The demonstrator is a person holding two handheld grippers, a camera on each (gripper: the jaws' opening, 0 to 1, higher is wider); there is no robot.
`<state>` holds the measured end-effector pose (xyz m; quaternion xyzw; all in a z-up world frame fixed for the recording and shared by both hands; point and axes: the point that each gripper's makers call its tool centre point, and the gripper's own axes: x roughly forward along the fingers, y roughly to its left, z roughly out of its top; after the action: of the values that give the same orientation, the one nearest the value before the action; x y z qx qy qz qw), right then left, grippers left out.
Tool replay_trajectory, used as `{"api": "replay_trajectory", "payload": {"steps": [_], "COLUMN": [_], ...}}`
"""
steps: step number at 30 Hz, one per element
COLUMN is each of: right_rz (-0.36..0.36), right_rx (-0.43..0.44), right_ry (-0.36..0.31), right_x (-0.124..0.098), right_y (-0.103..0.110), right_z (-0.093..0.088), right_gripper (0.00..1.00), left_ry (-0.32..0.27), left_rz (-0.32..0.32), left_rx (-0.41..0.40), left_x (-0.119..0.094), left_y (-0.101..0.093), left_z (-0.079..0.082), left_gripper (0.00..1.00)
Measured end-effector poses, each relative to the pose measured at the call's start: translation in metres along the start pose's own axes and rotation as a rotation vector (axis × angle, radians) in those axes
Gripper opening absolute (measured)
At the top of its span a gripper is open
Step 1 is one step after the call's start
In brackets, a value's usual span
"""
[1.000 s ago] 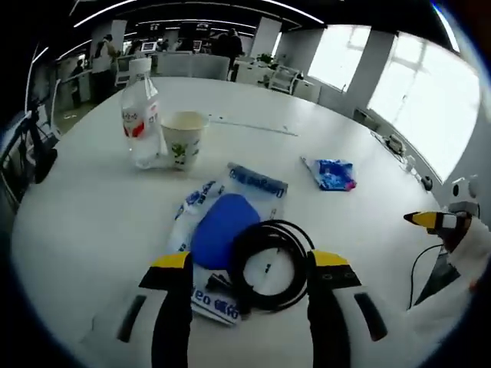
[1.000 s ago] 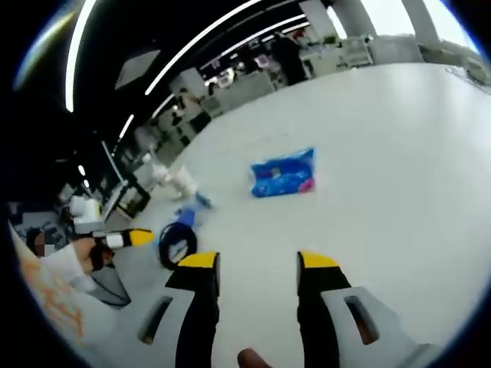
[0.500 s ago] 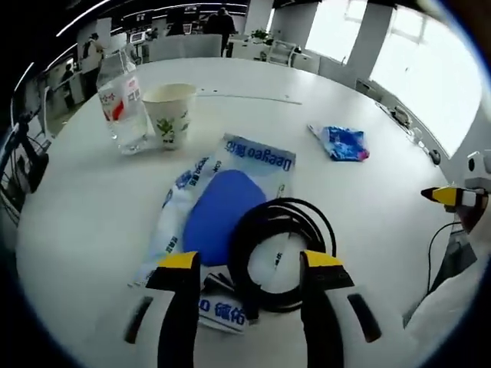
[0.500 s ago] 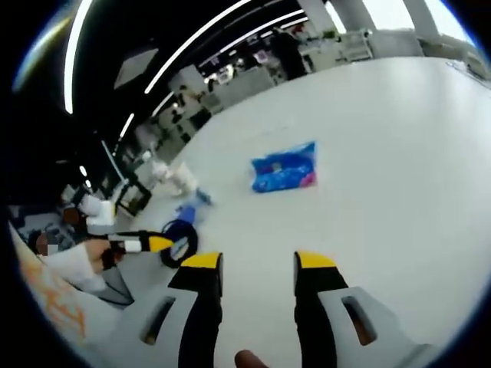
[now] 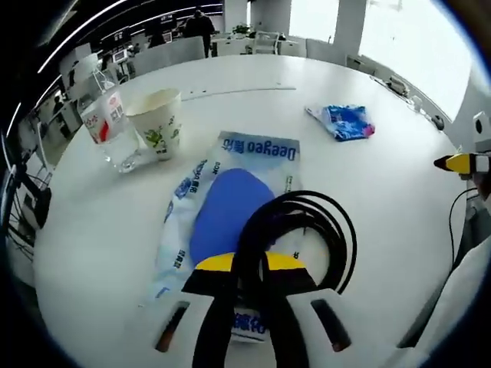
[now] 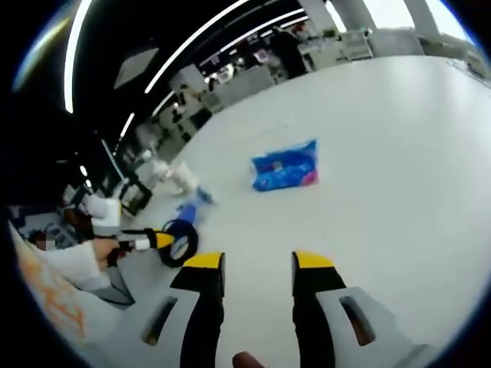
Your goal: Arrange the tabletop items into an orderly group along one side of the table until the central work area is clear of visible clutter.
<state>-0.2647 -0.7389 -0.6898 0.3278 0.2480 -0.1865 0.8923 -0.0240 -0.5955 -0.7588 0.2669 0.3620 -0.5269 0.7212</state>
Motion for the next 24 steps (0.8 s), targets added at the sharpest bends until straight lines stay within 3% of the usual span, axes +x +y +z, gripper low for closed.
{"api": "replay_trajectory", "payload": {"steps": [2,6,9,15,19,23,24], "right_rz": [0.000,0.001,0.006,0.038,0.119,0.269,0.276], "right_rx": [-0.002,0.000,0.012,0.047,0.122,0.285,0.307], "right_ry": [0.002,-0.008,-0.012,-0.052,-0.096,-0.125,-0.123], "right_x": [0.000,-0.001,-0.001,0.001,0.004,0.009,0.011], "right_y": [0.000,0.000,0.000,0.008,0.024,0.052,0.055], "right_z": [-0.001,0.002,0.002,0.007,0.017,0.021,0.020], "right_gripper": [0.32,0.32,0.33,0.35,0.39,0.49,0.52], "left_ry": [0.003,-0.062,-0.076,-0.160,-0.218,-0.255,-0.260], "left_rz": [-0.027,-0.089,-0.113,-0.241,-0.310,-0.379,-0.391], "left_rx": [-0.039,-0.200,-0.198,-0.286,-0.331,-0.342,-0.351], "left_x": [-0.001,-0.008,-0.016,-0.035,-0.050,-0.058,-0.059], "left_y": [-0.004,-0.014,-0.022,-0.049,-0.064,-0.083,-0.087], "left_z": [0.001,0.015,0.019,0.044,0.066,0.086,0.089], "left_gripper": [0.04,0.02,0.02,0.02,0.02,0.02,0.02]}}
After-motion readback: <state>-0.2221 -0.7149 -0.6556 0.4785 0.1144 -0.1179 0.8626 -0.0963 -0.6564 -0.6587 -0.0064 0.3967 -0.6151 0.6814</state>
